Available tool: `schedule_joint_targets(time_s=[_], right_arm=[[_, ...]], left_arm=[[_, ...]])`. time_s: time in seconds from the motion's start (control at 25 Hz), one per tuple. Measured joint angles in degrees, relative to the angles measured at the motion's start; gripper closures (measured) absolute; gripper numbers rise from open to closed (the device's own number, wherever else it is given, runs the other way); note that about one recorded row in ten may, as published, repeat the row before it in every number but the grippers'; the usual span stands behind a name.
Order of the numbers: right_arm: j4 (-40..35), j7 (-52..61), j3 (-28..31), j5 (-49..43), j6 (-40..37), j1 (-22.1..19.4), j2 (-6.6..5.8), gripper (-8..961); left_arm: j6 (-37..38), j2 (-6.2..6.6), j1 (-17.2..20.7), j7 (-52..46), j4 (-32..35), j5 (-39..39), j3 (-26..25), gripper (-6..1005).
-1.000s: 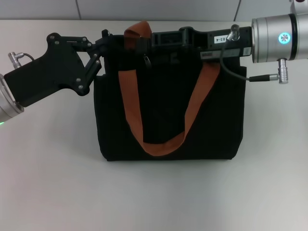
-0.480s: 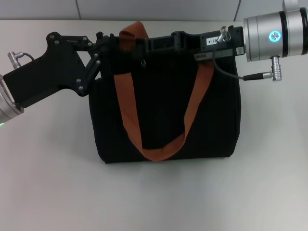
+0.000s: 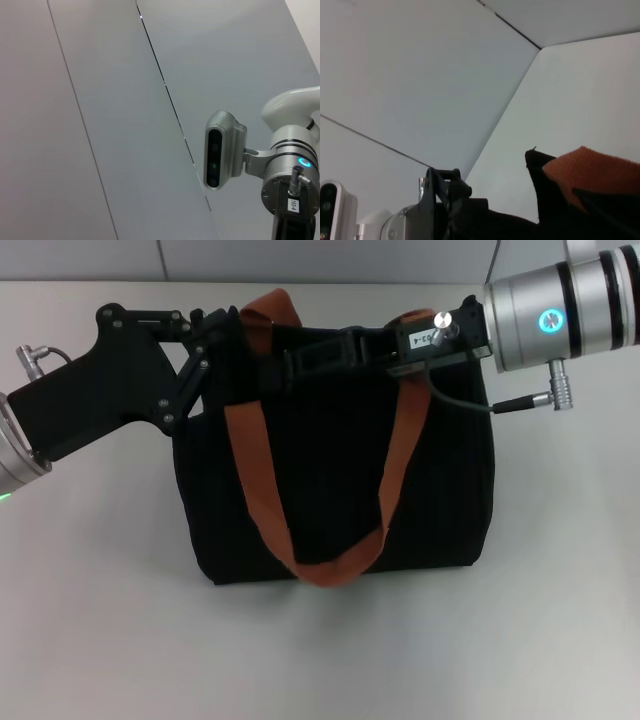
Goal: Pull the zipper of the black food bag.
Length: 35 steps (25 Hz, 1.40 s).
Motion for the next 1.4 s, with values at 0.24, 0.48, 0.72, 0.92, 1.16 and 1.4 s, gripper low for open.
schedule_joint_targets(time_s=[0.24, 0.48, 0.72, 0.92, 1.16, 1.4], right_arm=[[-1.6, 0.0, -0.5, -0.1, -0.4, 0.2, 0.06, 354], [-3.1, 0.4, -0.6, -0.5, -0.7, 0.3, 0.07, 489], [-3.2, 0.4, -2.0, -2.1, -0.2, 1.4, 0.24, 498], [-3.5, 0.4, -3.0, -2.5, 0.6, 1.6, 0.41, 549], [-5.4, 0.4, -3.6, -2.9, 0.7, 1.5, 0.87, 614], [-6.2, 0.0, -4.1, -3.4, 0.6, 1.3, 0.9, 803]], left_arm=[[0.2, 0.0, 0.0, 0.0, -0.2, -0.5, 0.0, 959], [-0.1, 0.0, -0.1, 0.1, -0.5, -1.0, 0.0, 957], [0.1, 0.0, -0.1, 0.1, -0.5, -1.1, 0.0, 956], [0.1, 0.0, -0.1, 0.3, -0.6, -1.1, 0.0, 954], [0.2, 0.0, -0.1, 0.4, -0.6, -1.1, 0.0, 953], [0.3, 0.0, -0.1, 0.5, -1.3, -1.1, 0.0, 951]])
